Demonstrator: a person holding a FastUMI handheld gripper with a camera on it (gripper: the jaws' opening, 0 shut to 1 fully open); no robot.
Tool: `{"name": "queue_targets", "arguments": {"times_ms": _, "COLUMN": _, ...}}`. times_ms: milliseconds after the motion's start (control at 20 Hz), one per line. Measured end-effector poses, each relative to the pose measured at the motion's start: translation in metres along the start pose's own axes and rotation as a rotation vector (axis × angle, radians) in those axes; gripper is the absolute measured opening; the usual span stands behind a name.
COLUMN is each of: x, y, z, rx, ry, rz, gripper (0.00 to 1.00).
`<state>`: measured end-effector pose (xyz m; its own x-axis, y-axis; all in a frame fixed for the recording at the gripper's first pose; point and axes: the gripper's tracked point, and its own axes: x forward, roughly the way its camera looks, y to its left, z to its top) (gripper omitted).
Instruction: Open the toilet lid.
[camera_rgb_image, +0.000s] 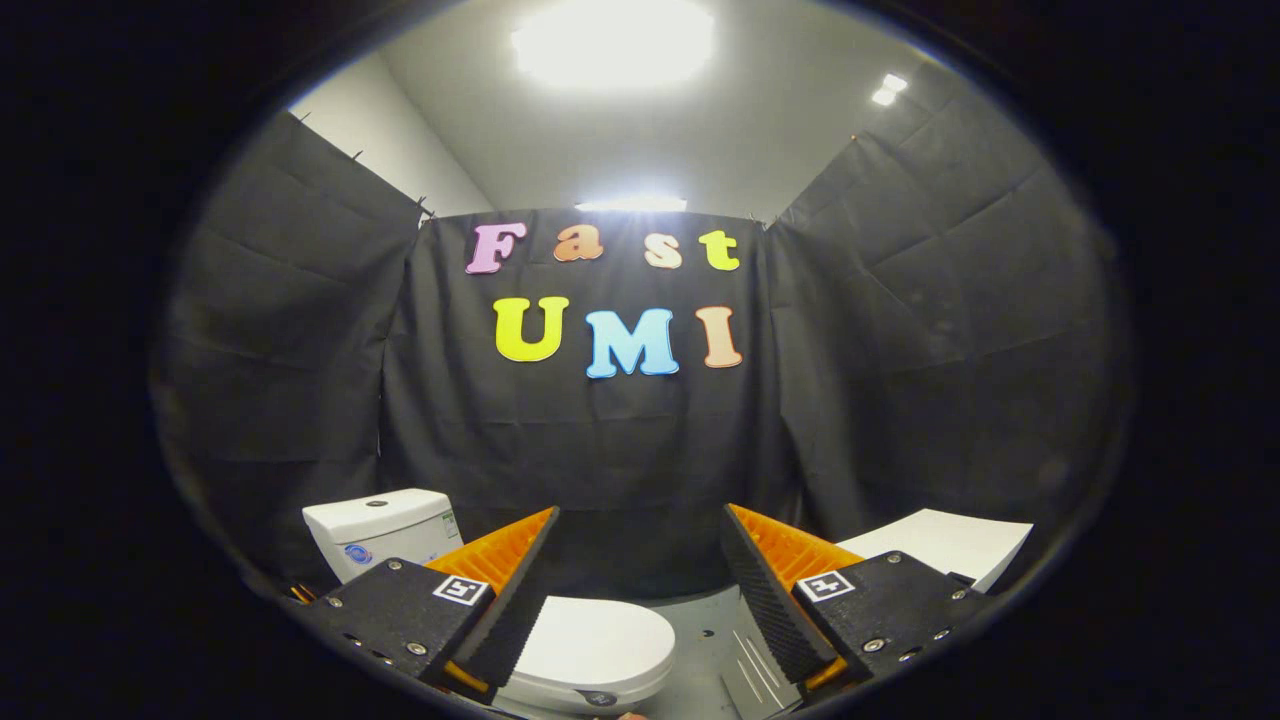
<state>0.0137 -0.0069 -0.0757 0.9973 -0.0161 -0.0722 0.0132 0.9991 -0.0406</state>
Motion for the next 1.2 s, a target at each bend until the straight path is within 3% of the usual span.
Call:
{"name": "queue_targets", "arguments": {"times_ms": 150, "x": 0.007, "y": 0.007, "z": -0.032, "rx": -0.001, "ry": 0.039, "rz": -0.002, "gripper": 0.96}}
{"name": "queue_targets", "arguments": {"times_ms": 550, "x": 0.014, "y": 0.040, "z": -0.143, "rx": 0.242, "ry": 0.220, "rz": 0.039, "gripper": 0.96}}
{"name": "queue_targets", "arguments": {"times_ms": 800, "x": 0.020, "y": 0.062, "z": -0.185, "rx": 0.357, "ry": 0.317, "rz": 0.051, "gripper": 0.96}}
{"name": "queue_targets", "arguments": {"times_ms": 1200, "x": 0.016, "y": 0.088, "z": -0.251, "rx": 0.625, "ry": 0.485, "rz": -0.032, "gripper": 0.96}}
